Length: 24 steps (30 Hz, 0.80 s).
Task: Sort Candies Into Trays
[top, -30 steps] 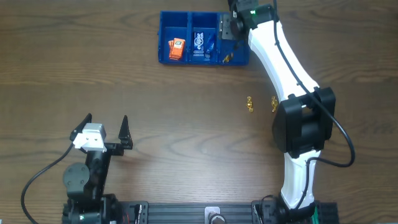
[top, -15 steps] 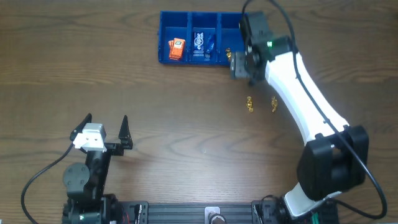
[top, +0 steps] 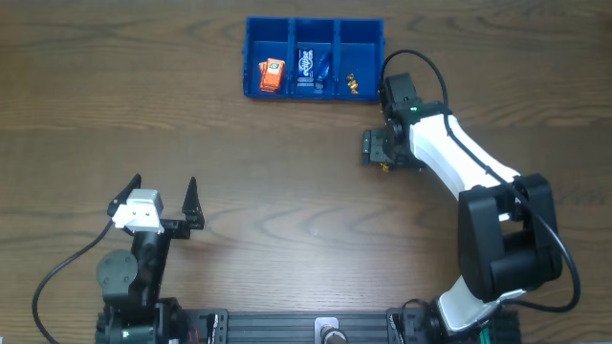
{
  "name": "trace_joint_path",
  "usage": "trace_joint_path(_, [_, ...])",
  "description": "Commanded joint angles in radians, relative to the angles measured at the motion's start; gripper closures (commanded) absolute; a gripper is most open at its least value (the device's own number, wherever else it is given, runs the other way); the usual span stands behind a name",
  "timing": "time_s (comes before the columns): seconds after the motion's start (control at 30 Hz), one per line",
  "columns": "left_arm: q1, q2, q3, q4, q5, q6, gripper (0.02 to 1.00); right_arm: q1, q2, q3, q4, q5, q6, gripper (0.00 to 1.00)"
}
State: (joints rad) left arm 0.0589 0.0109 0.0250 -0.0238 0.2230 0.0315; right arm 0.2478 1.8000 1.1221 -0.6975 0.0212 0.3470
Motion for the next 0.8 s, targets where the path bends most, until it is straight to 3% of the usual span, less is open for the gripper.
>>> trace_joint_path(0.03, [0.006,-0.006,-0.019,-0.032,0.011,0.014,0.023,-0.002,0.064,-0.004,0.033,-0.008,-0.016,0.22])
trace_joint_path(0.33, [0.006,-0.006,-0.019,-0.032,0.011,0.014,0.02,-0.002,0.104,-0.004,0.046,-0.005,-0.016,0.279])
trace_joint_path(0.53, [0.006,-0.006,-0.019,-0.032,0.011,0.014,0.02,0.0,0.107,-0.004,0.033,-0.005,-0.016,0.549])
trace_joint_path(0.77, [0.006,-0.006,-0.019,-0.032,0.011,0.014,0.02,0.0,0.107,-0.004,-0.003,-0.005,-0.016,0.621])
trace_joint_path(0.8, [0.006,-0.006,-0.019,-0.032,0.011,0.014,0.02,0.0,0.107,-0.004,-0.002,-0.005,-0.015,0.671])
